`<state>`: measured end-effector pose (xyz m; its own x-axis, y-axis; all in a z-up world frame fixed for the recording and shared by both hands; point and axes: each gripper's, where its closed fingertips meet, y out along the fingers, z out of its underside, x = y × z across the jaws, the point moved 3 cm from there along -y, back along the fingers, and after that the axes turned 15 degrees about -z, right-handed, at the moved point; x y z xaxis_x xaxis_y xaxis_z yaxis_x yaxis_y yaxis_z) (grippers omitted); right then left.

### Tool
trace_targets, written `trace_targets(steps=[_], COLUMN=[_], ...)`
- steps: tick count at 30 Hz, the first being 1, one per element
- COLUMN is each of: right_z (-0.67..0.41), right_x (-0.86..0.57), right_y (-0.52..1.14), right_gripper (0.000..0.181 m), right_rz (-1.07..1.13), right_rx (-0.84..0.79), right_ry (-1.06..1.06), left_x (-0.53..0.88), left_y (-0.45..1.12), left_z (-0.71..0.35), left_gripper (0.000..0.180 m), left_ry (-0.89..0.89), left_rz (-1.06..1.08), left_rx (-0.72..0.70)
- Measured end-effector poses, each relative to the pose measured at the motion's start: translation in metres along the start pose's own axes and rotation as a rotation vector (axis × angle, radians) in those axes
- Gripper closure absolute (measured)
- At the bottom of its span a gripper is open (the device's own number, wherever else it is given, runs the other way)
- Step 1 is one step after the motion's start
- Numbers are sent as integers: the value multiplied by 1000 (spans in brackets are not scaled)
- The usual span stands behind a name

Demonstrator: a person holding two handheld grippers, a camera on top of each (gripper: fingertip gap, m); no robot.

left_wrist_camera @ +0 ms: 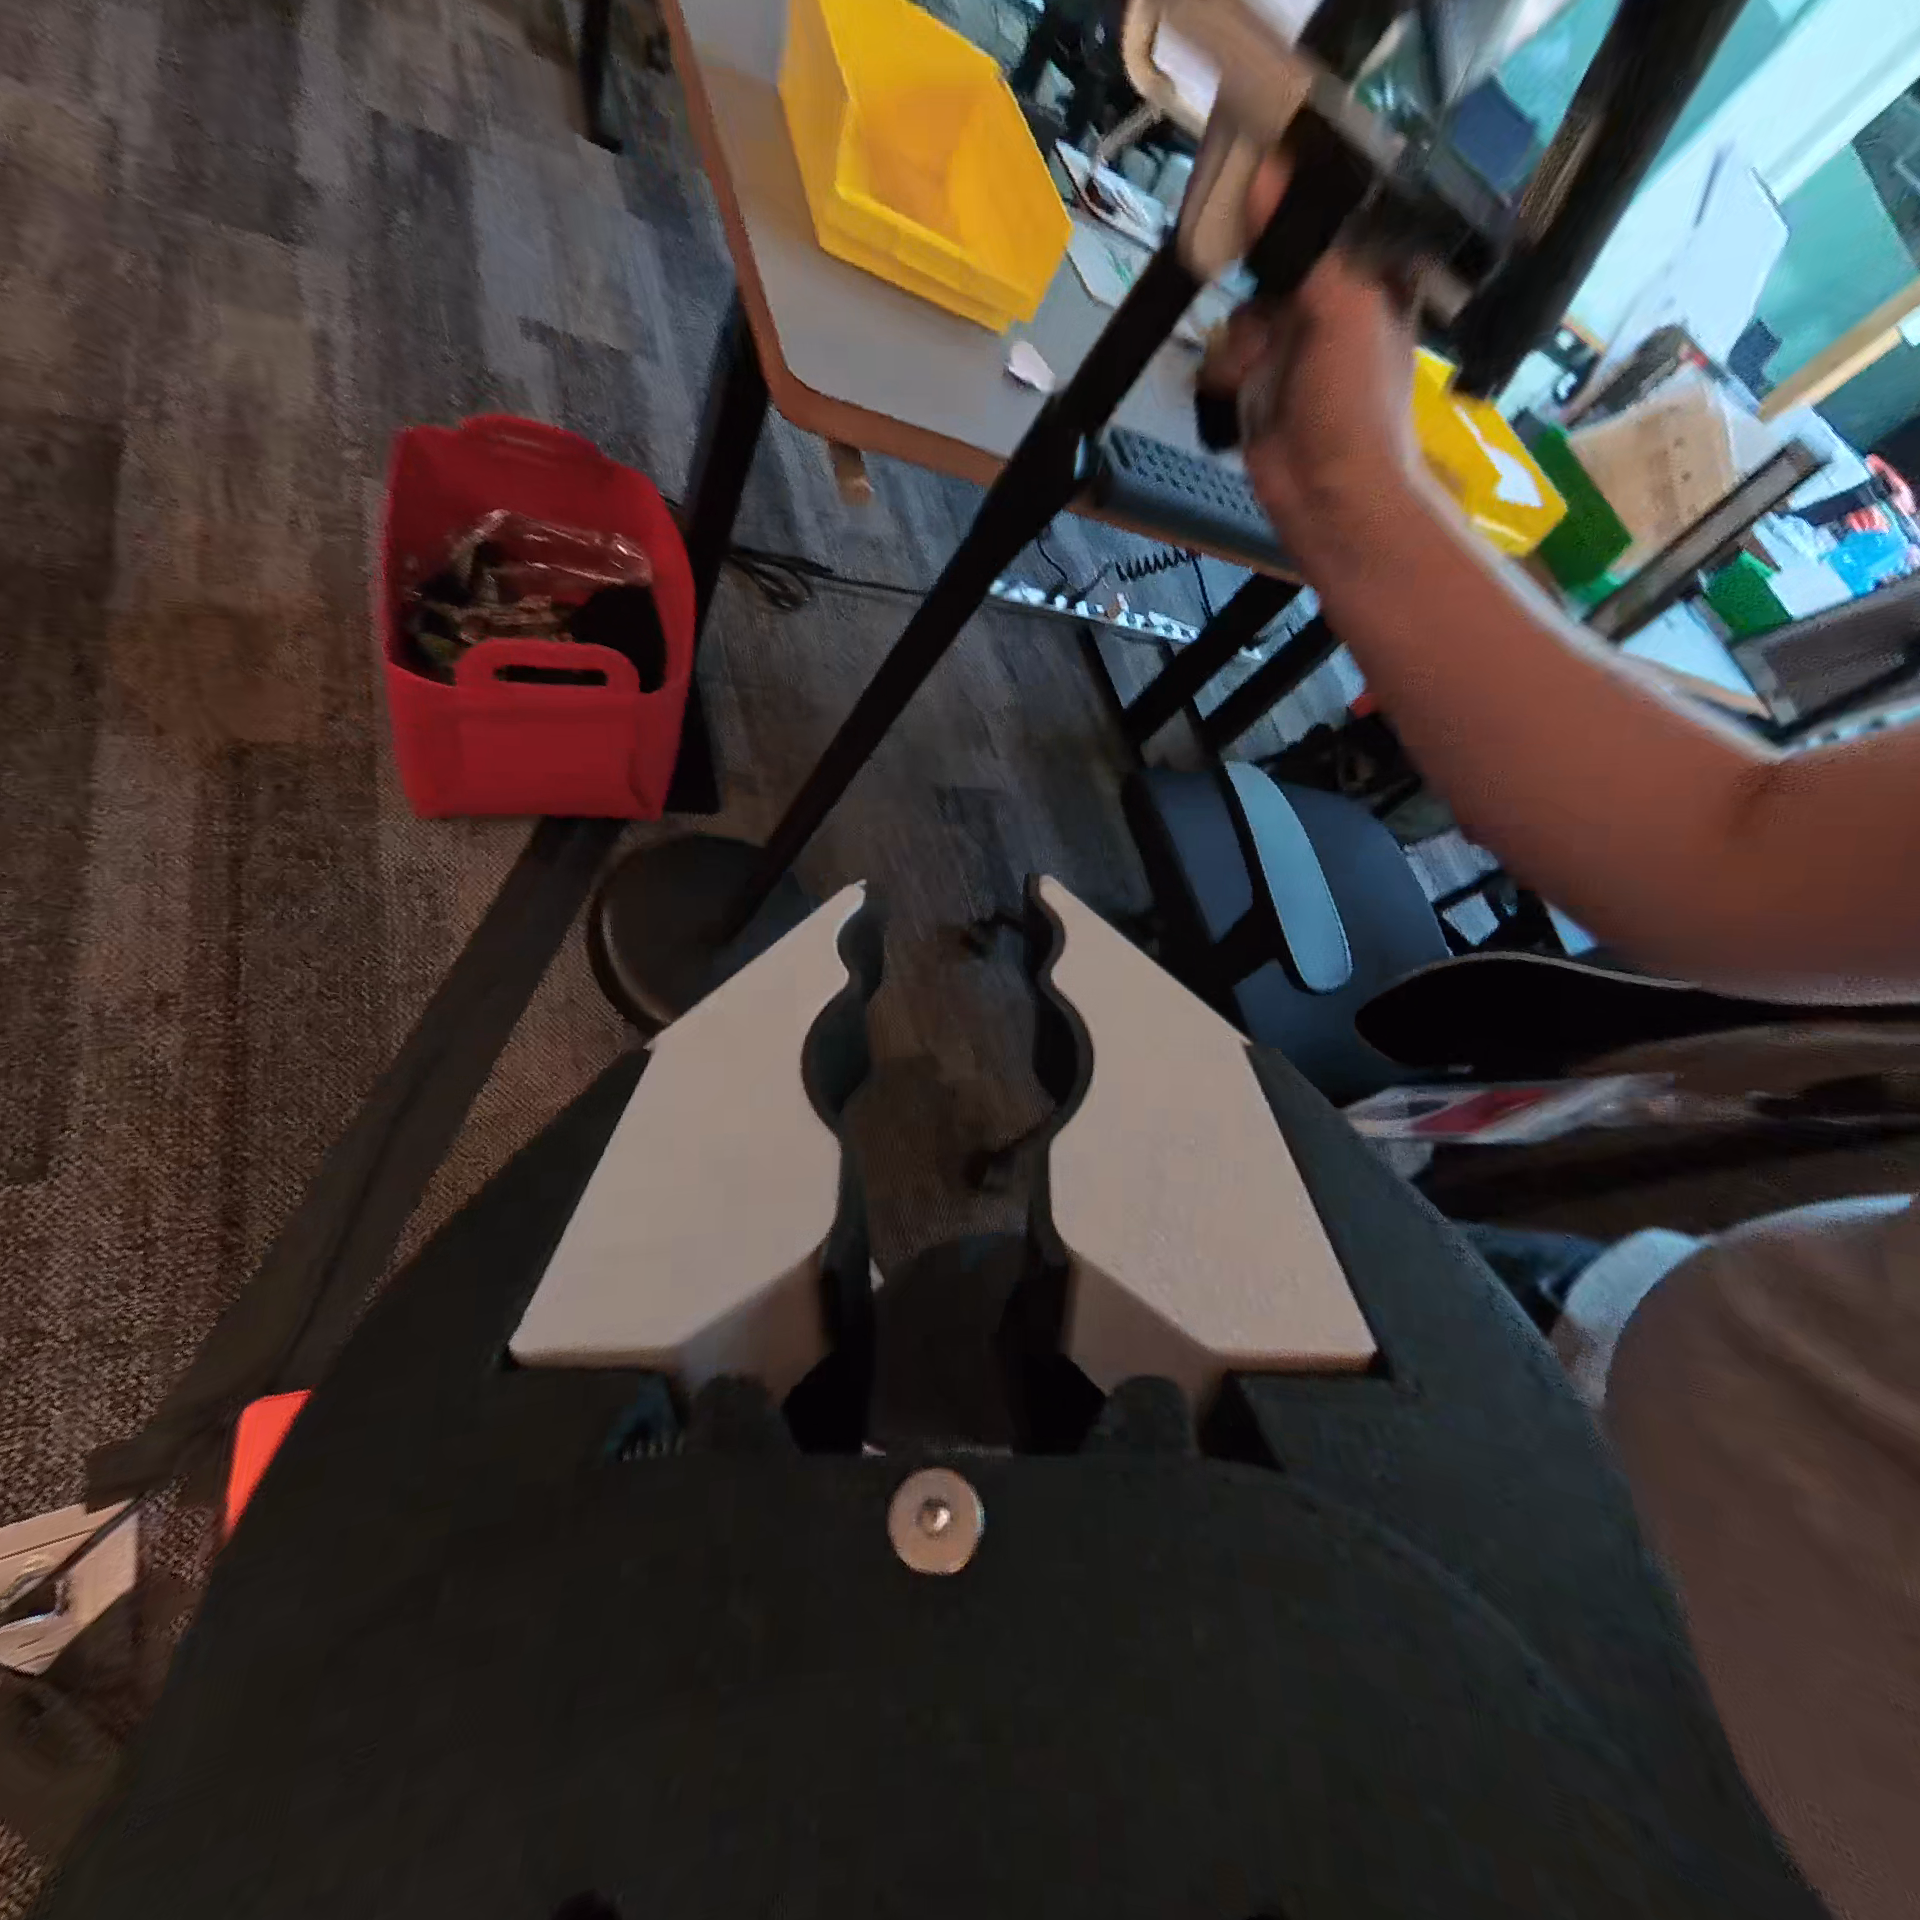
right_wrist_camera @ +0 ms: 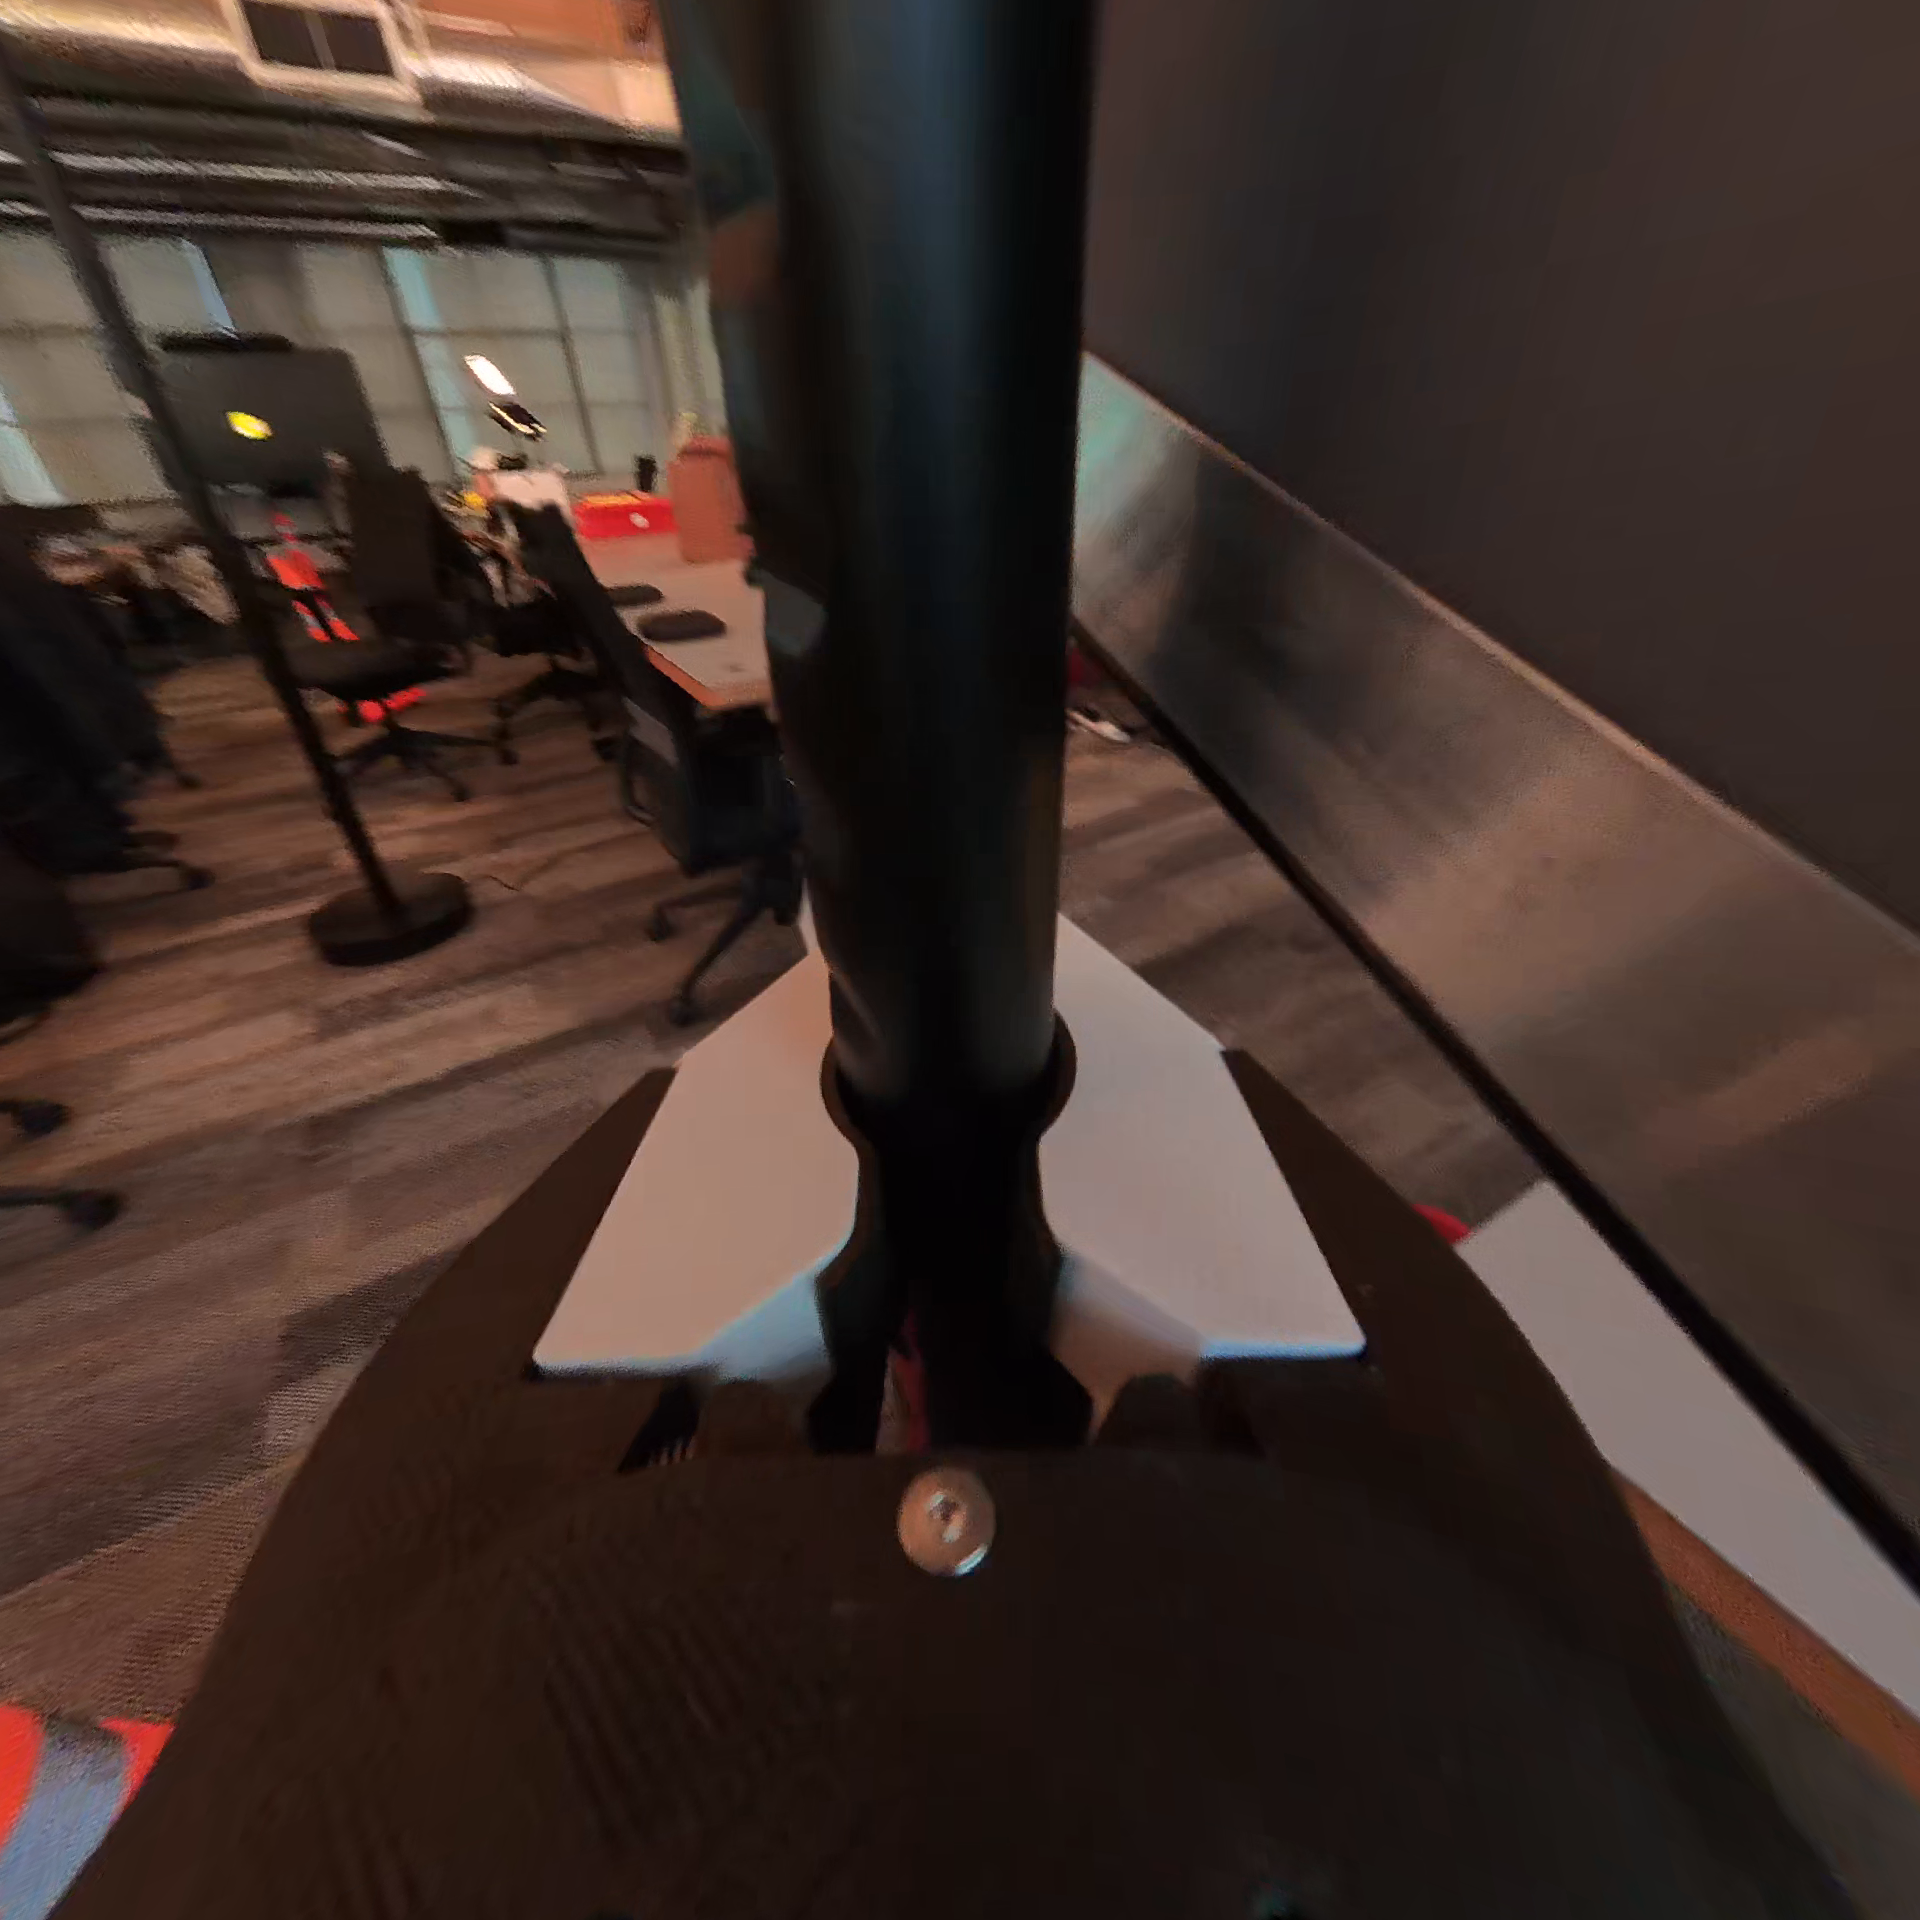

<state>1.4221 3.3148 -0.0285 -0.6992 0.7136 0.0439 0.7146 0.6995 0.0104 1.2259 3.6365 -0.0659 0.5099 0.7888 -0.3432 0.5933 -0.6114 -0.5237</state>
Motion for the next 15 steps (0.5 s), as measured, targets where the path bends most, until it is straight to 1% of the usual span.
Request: trace_targets(steps=[2,6,10,12,15], right_z=[42,121,196,226,259], right_x=[-19,-40,-59,-65,-69], right_y=[8,26,41,44,46], right_gripper=[164,166,165,165,165], right_rz=[47,91,147,179,225], right_rx=[48,103,167,198,222], right_ry=[-7,-29,-32,-27,-5], left_x=[14,49,88,102,112], left_y=[-11,-34,-49,-50,-47], left_z=[-13,-25,-28,-25,-23], left_gripper=[156,156,158,158,158], left_ry=[13,68,10,-2,42], left_rz=[-1,6,-22,-33,-43], left_rx=[-35,-21,-63,-47,-24])
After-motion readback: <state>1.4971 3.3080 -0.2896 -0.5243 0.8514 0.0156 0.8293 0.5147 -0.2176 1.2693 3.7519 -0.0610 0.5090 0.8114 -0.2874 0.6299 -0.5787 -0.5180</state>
